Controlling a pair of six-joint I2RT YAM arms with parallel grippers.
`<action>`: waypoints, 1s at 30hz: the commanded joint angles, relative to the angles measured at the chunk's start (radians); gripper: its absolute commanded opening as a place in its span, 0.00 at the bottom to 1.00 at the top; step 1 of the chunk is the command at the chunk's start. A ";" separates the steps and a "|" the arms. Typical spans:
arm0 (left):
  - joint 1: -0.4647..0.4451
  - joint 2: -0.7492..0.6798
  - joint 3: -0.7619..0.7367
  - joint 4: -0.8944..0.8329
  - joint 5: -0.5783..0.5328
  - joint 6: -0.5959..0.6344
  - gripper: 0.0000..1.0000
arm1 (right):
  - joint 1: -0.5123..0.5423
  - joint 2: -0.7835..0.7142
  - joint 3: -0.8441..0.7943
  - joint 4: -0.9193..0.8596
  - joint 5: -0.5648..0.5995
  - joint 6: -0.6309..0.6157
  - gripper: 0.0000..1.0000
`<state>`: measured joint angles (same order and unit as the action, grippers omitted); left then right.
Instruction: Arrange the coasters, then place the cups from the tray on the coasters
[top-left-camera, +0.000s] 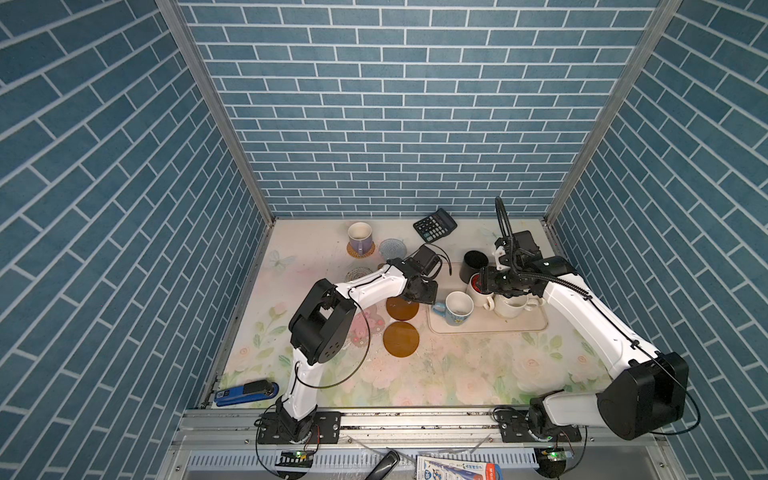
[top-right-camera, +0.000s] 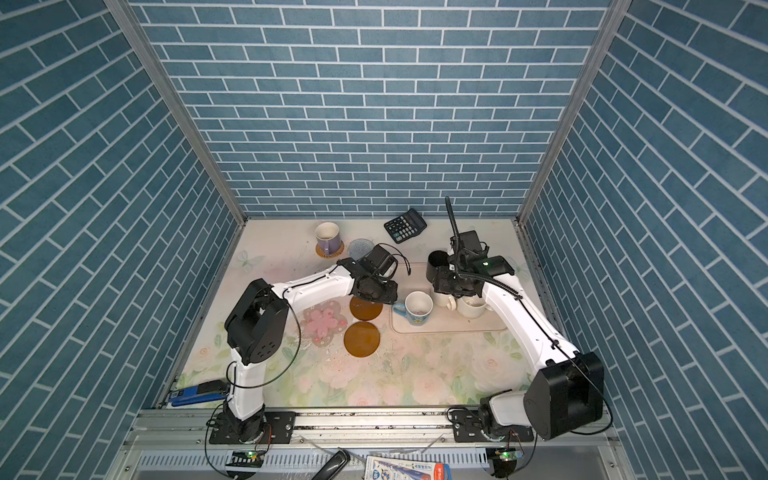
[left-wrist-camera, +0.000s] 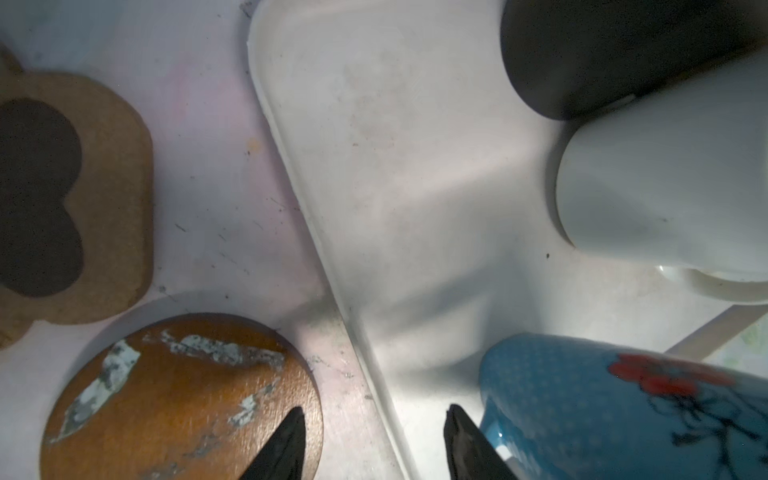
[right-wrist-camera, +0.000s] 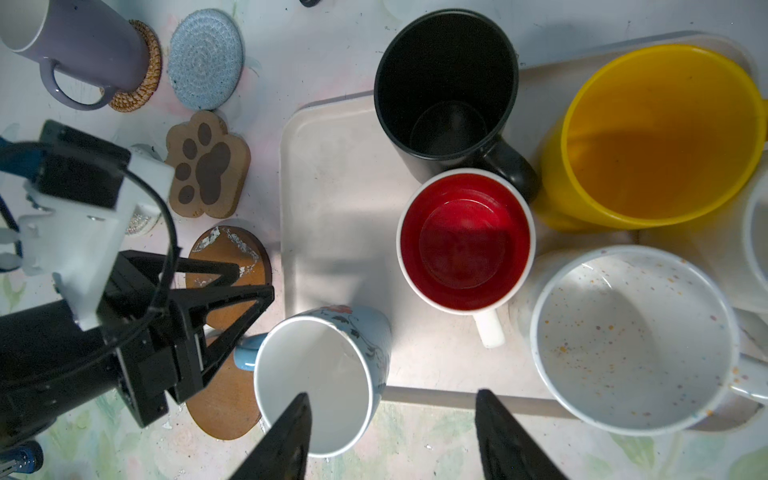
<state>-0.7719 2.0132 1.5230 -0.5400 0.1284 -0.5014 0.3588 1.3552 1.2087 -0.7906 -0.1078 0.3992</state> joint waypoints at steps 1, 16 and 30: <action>-0.031 -0.064 -0.044 0.007 -0.023 -0.005 0.56 | -0.004 -0.027 -0.034 0.002 0.014 -0.003 0.64; -0.035 -0.275 -0.154 -0.040 -0.067 0.255 0.55 | -0.006 -0.107 -0.058 0.007 -0.009 -0.065 0.69; -0.036 -0.241 -0.106 -0.084 0.210 0.528 0.57 | -0.006 -0.264 -0.177 0.091 -0.067 -0.106 0.71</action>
<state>-0.8082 1.7420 1.3872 -0.5957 0.2630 -0.0593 0.3550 1.1385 1.0710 -0.7284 -0.1497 0.3313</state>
